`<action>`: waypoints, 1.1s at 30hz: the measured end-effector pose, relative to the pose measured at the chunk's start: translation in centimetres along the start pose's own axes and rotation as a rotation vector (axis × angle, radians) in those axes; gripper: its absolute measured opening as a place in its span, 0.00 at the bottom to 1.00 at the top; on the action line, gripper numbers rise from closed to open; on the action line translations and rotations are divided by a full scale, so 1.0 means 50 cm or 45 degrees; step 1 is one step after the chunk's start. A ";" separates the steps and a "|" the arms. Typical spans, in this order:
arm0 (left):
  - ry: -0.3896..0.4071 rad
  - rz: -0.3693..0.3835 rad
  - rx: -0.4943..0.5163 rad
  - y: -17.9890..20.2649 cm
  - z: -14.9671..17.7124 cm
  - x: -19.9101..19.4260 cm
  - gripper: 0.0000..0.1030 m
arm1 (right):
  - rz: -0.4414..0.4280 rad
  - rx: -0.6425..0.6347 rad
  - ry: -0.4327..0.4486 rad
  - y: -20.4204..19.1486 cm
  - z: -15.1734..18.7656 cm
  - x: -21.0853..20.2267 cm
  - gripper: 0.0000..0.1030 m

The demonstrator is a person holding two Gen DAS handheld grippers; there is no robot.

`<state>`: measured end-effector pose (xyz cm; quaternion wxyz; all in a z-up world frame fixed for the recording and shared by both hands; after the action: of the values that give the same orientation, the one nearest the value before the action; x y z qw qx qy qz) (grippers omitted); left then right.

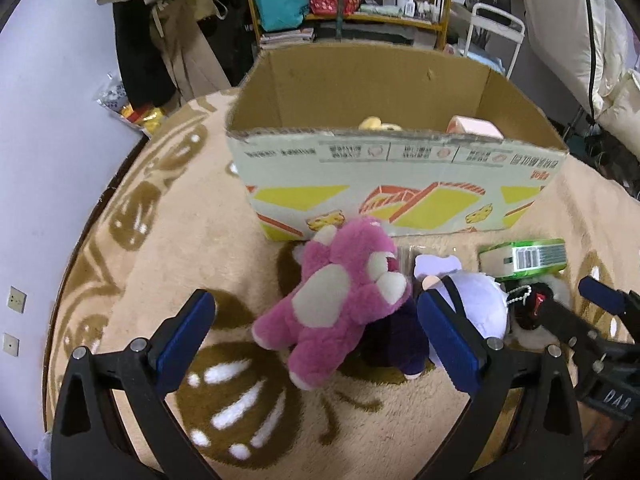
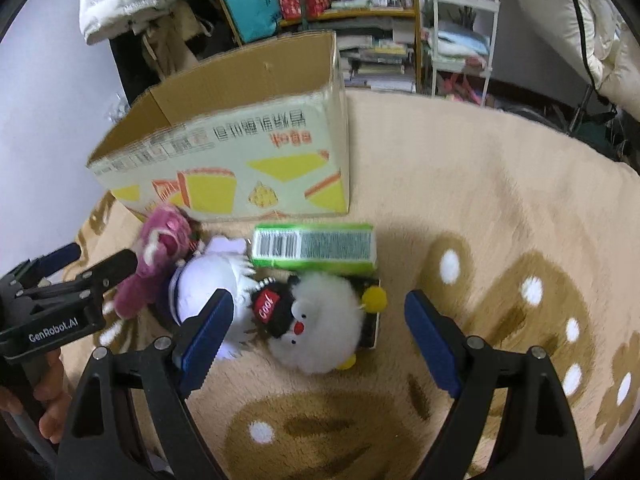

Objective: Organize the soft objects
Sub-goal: 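Grasp the pink bear with the left tool while the right tool grasps the white penguin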

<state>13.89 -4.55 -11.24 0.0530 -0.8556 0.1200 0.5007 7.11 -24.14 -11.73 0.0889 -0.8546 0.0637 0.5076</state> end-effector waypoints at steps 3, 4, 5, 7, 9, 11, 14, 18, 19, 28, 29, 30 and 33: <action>-0.033 -0.012 0.007 0.005 -0.001 0.026 0.97 | 0.013 -0.016 -0.052 -0.006 0.006 0.021 0.89; -0.039 -0.019 0.011 0.007 -0.001 0.031 0.97 | 0.019 -0.019 -0.067 -0.007 0.008 0.028 0.89; -0.051 -0.028 0.017 0.009 -0.001 0.040 0.97 | 0.025 -0.018 -0.073 -0.007 0.009 0.031 0.89; -0.064 -0.040 0.019 0.010 -0.001 0.051 0.97 | 0.019 -0.008 -0.085 -0.005 0.009 0.037 0.89; -0.085 -0.059 0.012 0.008 -0.001 0.066 0.97 | 0.014 0.002 -0.096 -0.003 0.008 0.042 0.85; -0.101 -0.057 0.001 0.003 -0.001 0.078 0.97 | 0.001 0.007 -0.118 -0.004 0.009 0.049 0.80; -0.121 -0.050 -0.025 -0.007 -0.004 0.096 0.97 | -0.003 -0.008 -0.140 -0.008 0.012 0.056 0.73; -0.134 -0.009 -0.080 -0.021 -0.010 0.115 0.97 | 0.021 -0.041 -0.141 -0.020 0.013 0.060 0.65; -0.143 0.003 -0.098 -0.025 -0.009 0.120 0.97 | 0.021 -0.040 -0.144 -0.022 0.013 0.061 0.62; -0.157 0.059 -0.170 -0.046 -0.013 0.146 0.87 | 0.022 -0.052 -0.183 -0.024 0.015 0.076 0.60; -0.148 0.053 -0.164 -0.045 -0.012 0.146 0.87 | 0.019 -0.047 -0.188 -0.024 0.016 0.077 0.60; -0.142 0.053 -0.165 -0.043 -0.011 0.147 0.86 | 0.015 -0.040 -0.192 -0.022 0.015 0.078 0.60; -0.131 0.059 -0.155 -0.037 -0.008 0.146 0.78 | -0.009 -0.009 -0.211 -0.012 0.012 0.088 0.60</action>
<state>18.14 -3.95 -17.41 -0.0049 -0.8273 0.1062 0.5516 8.82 -23.53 -15.82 0.0925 -0.8102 0.0512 0.5765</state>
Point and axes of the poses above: each gripper's, at about its wrist camera, not at the fingertips, and x roughly the way its jaws point, y to its right, z to its underside, the point moved 1 cm from there along x, roughly the way its jaws point, and after that the axes turned 7 degrees about z, right-handed, at the moved point
